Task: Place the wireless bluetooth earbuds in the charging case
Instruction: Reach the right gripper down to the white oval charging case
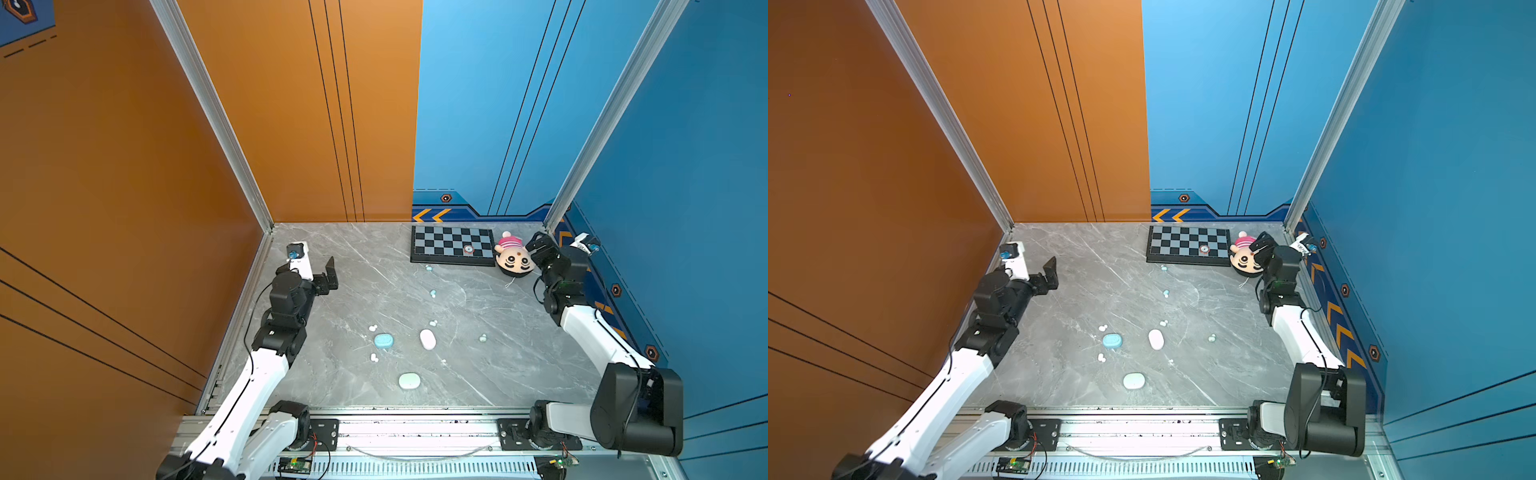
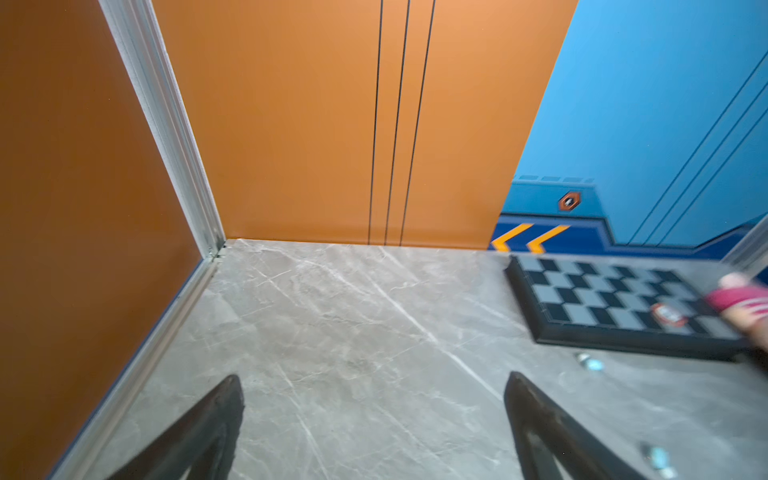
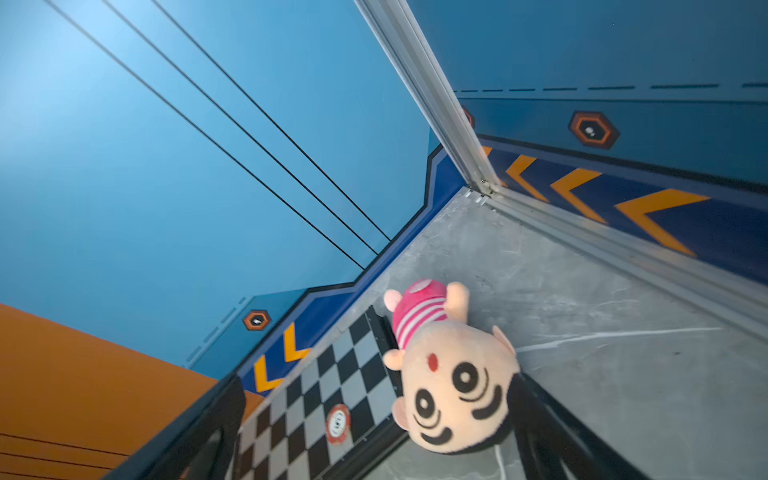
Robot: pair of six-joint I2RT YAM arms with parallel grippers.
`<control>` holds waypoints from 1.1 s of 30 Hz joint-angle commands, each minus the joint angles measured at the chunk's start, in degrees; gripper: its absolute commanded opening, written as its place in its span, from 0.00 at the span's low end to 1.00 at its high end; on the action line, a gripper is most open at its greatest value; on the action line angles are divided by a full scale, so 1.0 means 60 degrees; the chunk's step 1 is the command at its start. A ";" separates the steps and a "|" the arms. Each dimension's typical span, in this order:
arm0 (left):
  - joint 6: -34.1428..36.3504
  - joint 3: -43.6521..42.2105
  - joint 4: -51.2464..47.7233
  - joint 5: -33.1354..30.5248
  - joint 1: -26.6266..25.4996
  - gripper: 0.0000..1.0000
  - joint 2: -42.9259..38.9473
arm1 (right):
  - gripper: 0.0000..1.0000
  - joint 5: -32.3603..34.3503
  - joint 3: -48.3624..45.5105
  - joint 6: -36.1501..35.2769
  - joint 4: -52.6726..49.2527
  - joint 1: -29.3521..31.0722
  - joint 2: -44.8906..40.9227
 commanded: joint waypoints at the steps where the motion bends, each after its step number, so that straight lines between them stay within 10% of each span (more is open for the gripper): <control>1: -0.3331 -0.0589 -0.1967 0.0569 0.0258 0.98 -0.0806 | 1.00 -0.2335 0.1232 0.1419 -0.1483 0.0275 0.0455; 6: -0.4988 -0.2448 -0.0164 0.1764 0.0904 0.99 -0.2212 | 1.00 -0.2677 0.1492 0.0309 -0.1773 0.1123 0.0118; 14: -0.3548 -0.2733 -0.0643 0.2805 0.0012 0.95 -0.2222 | 0.95 -0.1560 0.3362 -0.4202 -0.8576 0.4337 0.0483; 24: -0.0852 -0.2431 -0.1344 0.2057 -0.3265 1.00 -0.1243 | 0.95 -0.1069 0.3096 -0.4545 -1.1970 0.8694 0.1025; 33: -0.0199 -0.2765 -0.0511 0.2802 -0.3813 0.98 -0.0999 | 0.91 -0.1364 0.4604 -0.4640 -1.3309 0.9192 0.2705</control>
